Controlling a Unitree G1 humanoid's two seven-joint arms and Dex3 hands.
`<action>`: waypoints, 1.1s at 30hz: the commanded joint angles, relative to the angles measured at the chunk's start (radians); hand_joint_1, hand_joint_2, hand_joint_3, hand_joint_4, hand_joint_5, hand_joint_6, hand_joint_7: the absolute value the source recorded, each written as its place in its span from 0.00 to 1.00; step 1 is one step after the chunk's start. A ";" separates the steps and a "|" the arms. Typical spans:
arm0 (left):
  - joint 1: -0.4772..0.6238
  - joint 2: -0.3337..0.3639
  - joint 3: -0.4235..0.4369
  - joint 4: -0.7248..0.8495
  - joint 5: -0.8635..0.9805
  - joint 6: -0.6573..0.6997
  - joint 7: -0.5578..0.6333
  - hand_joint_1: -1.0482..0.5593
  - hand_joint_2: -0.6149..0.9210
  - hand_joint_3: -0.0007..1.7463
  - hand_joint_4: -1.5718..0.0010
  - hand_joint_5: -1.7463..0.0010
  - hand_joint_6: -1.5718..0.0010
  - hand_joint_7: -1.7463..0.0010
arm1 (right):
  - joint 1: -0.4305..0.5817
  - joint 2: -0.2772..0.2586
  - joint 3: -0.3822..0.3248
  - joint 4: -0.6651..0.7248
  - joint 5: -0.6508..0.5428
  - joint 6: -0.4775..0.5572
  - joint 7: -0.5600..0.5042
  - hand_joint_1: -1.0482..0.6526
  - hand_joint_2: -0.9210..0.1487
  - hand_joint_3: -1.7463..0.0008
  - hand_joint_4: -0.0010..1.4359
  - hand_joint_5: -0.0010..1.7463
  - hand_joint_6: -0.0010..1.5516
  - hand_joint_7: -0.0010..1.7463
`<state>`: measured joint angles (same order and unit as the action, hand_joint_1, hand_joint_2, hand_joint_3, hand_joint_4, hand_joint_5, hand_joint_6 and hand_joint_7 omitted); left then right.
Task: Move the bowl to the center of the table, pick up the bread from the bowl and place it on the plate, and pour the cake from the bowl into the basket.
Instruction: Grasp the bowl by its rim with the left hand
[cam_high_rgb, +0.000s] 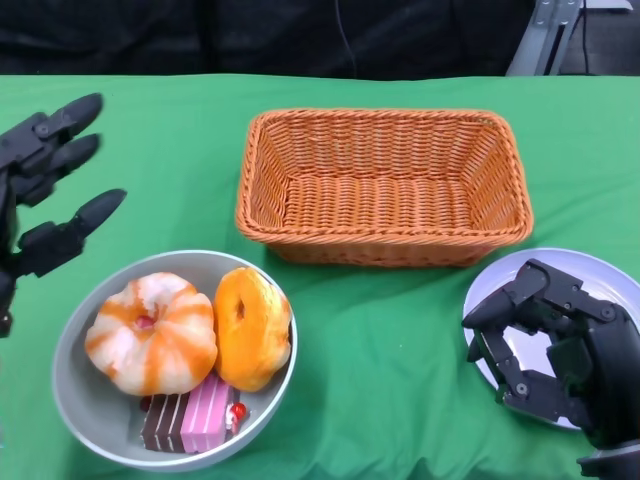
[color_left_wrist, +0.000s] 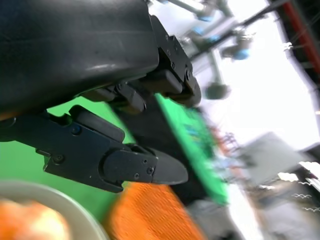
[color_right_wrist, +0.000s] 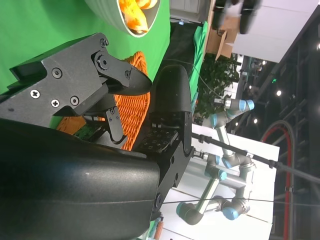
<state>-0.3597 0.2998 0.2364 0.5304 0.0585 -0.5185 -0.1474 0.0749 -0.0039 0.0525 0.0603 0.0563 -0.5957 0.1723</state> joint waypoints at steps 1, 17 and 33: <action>-0.035 0.062 -0.025 0.078 0.062 0.044 0.048 0.24 1.00 0.25 0.83 1.00 0.80 1.00 | -0.008 -0.012 -0.009 0.012 0.003 -0.019 0.003 0.56 0.27 0.50 0.54 0.86 0.48 0.69; -0.053 0.078 -0.037 0.213 -0.128 0.336 -0.179 0.25 1.00 0.37 0.96 1.00 0.95 1.00 | -0.006 -0.007 -0.006 0.021 0.001 -0.019 0.007 0.54 0.25 0.54 0.55 0.86 0.48 0.68; -0.030 0.283 -0.207 -0.116 -0.022 0.790 -0.401 0.27 1.00 0.40 0.90 0.98 0.90 0.99 | -0.005 -0.009 -0.005 0.015 -0.004 -0.008 0.004 0.53 0.25 0.54 0.54 0.87 0.48 0.69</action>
<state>-0.3936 0.5475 0.0444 0.4365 0.0260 0.2461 -0.5251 0.0710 -0.0038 0.0554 0.0804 0.0454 -0.6022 0.1800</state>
